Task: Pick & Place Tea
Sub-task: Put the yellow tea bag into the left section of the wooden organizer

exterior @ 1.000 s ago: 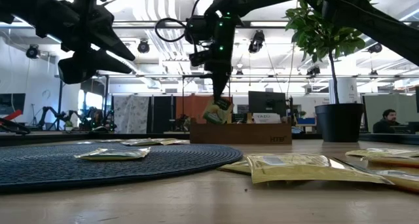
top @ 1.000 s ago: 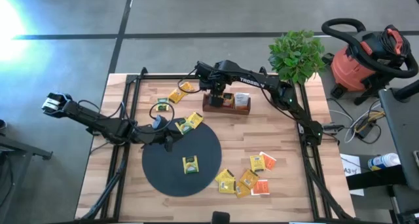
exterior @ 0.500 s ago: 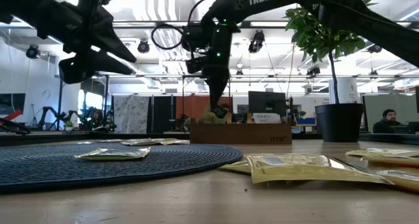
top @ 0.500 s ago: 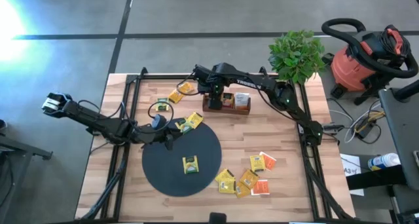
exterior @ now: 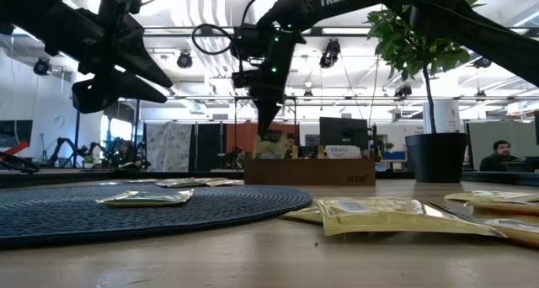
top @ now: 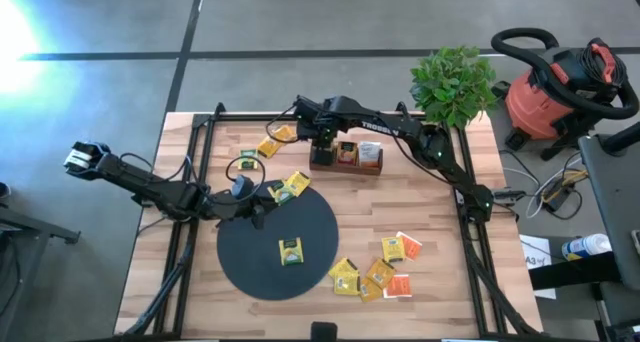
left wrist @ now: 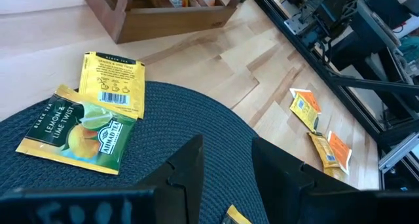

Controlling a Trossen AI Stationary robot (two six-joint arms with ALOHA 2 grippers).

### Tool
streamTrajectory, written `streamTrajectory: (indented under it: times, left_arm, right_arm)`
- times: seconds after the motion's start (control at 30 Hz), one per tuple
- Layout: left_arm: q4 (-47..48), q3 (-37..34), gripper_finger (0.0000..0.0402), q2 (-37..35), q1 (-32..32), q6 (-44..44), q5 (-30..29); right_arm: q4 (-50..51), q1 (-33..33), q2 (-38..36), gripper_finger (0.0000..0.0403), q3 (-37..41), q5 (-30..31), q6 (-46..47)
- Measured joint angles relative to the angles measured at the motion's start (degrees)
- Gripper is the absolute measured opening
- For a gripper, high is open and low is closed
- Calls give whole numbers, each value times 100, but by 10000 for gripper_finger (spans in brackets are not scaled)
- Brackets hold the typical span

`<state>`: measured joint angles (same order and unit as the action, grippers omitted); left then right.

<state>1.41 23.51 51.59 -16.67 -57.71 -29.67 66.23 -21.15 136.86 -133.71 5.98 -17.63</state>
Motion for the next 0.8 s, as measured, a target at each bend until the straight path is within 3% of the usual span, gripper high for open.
streamTrajectory:
  times: [0.8]
  left_arm:
    - [-2,-35,124,0,0,-66,15]
  right_arm:
    - [-258,13,4,9,187,-24,627]
